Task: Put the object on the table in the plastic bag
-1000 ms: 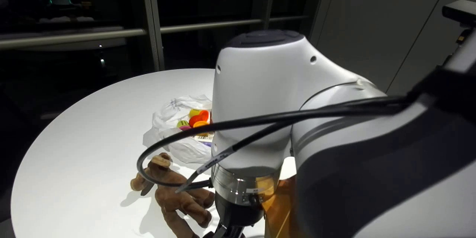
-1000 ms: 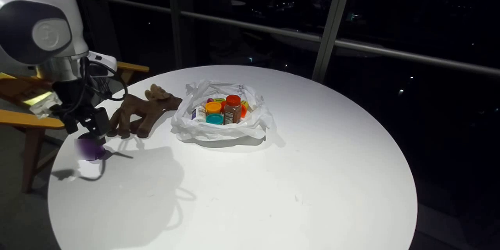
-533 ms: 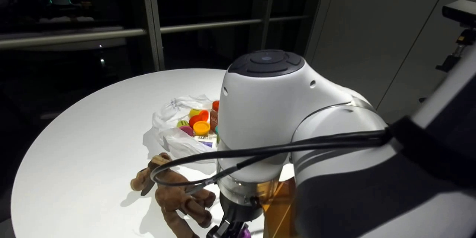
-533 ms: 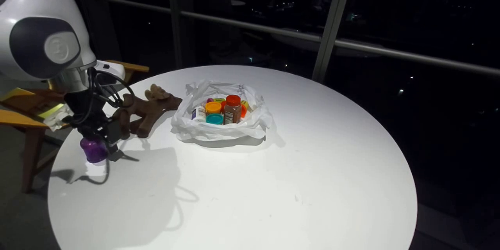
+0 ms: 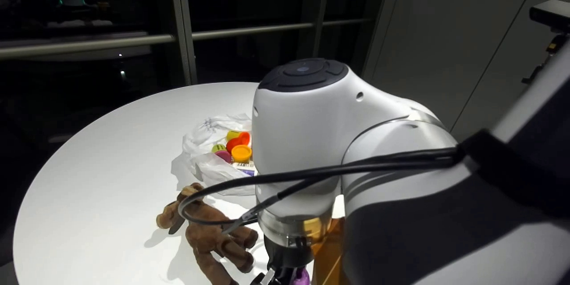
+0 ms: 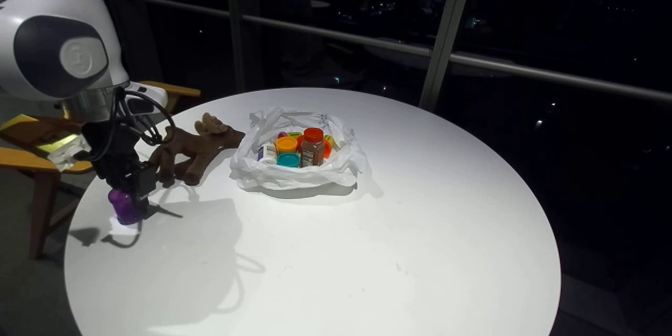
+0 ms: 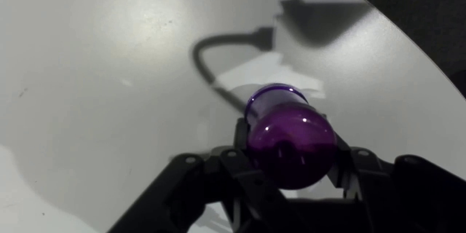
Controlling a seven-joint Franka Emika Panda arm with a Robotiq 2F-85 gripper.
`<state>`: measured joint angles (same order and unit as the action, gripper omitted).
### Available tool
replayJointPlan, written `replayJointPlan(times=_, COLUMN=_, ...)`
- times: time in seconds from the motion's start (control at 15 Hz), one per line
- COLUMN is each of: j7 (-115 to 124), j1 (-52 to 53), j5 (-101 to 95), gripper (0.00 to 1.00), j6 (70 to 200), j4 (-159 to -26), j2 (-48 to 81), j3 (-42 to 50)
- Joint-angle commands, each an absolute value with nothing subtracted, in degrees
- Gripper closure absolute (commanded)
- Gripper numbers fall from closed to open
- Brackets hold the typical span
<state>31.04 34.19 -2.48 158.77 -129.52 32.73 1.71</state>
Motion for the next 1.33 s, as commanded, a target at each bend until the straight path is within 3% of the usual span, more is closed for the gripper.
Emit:
replayJointPlan(times=0.0, j7=38.62, j1=37.19, j5=-3.36, gripper=0.76, j6=151.53, j4=-124.50, j2=30.92, j3=4.93)
replayJointPlan(times=0.4, j7=57.65, j1=41.96, j5=-15.68, gripper=0.76, j6=145.27, j4=-107.40, j2=31.85, j3=13.32)
replayJointPlan(times=0.73, j7=72.59, j1=40.77, j5=-24.38, gripper=0.76, j6=143.19, j4=-90.88, j2=42.62, j3=15.98)
replayJointPlan(times=1.27, j7=84.46, j1=36.52, j5=-29.10, gripper=0.75, j6=138.93, j4=-77.52, j2=56.94, j3=22.37)
